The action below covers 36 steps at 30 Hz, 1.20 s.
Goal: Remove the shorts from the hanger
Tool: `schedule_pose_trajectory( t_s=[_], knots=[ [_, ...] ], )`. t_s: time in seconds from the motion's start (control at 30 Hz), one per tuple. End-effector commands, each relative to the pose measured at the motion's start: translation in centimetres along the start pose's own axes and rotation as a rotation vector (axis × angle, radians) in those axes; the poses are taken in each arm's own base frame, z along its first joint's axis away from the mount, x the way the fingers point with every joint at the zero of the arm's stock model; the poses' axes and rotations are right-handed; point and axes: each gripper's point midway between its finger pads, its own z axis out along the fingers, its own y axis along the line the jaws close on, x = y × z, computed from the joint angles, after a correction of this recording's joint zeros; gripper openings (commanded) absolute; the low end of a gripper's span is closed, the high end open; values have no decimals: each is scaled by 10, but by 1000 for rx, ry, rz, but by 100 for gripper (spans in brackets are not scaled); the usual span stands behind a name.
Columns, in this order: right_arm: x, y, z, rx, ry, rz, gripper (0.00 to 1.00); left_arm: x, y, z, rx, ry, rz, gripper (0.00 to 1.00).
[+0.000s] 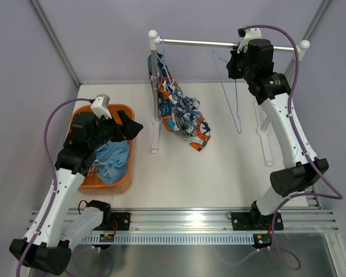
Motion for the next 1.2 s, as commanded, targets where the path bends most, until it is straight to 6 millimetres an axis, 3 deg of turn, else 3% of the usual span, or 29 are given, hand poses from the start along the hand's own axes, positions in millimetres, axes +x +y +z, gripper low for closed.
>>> schedule_pose_trajectory(
  t_s=[0.0, 0.3, 0.53, 0.63, 0.87, 0.93, 1.03, 1.17],
  knots=[
    [15, -13, -5, 62, 44, 9, 1, -5, -9, 2, 50, -18, 23, 89],
    [3, -16, -23, 79, -7, 18, 34, -4, -8, 2, 46, -16, 22, 89],
    [-10, -23, -44, 117, -50, 41, 48, -3, -7, 2, 44, -14, 21, 89],
    [-19, -25, -59, 133, -80, 58, 52, -3, -7, 3, 44, -12, 21, 89],
    [-46, -34, -114, 187, -179, 131, 59, -2, -6, 3, 42, -12, 22, 89],
    [-53, -29, -130, 171, -204, 138, 61, -3, -7, 2, 42, -13, 24, 89],
    [-56, -7, -140, 131, -215, 128, 63, -3, -7, 3, 43, -11, 20, 89],
    [-52, 40, -134, 10, -188, 122, 64, -3, -6, 4, 40, -13, 22, 89]
  ],
)
